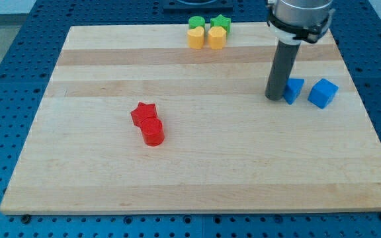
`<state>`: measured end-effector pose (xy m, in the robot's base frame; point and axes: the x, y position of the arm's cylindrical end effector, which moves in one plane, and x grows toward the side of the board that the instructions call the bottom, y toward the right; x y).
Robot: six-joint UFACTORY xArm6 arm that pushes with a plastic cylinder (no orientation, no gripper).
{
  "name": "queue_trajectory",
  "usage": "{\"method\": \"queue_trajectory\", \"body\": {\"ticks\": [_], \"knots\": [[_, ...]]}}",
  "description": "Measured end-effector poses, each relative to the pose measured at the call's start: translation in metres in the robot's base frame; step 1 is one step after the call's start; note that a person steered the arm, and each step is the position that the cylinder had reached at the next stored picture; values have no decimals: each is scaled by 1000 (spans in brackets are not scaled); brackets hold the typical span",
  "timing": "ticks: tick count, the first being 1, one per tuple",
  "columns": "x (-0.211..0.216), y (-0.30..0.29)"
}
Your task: Slightly push the green circle along with yellow hexagon towards down
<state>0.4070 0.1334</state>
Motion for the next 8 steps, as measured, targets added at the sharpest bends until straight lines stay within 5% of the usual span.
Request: {"method": "queue_trajectory", "body": {"ticks": [8], "knots": [[-145,-214]]}}
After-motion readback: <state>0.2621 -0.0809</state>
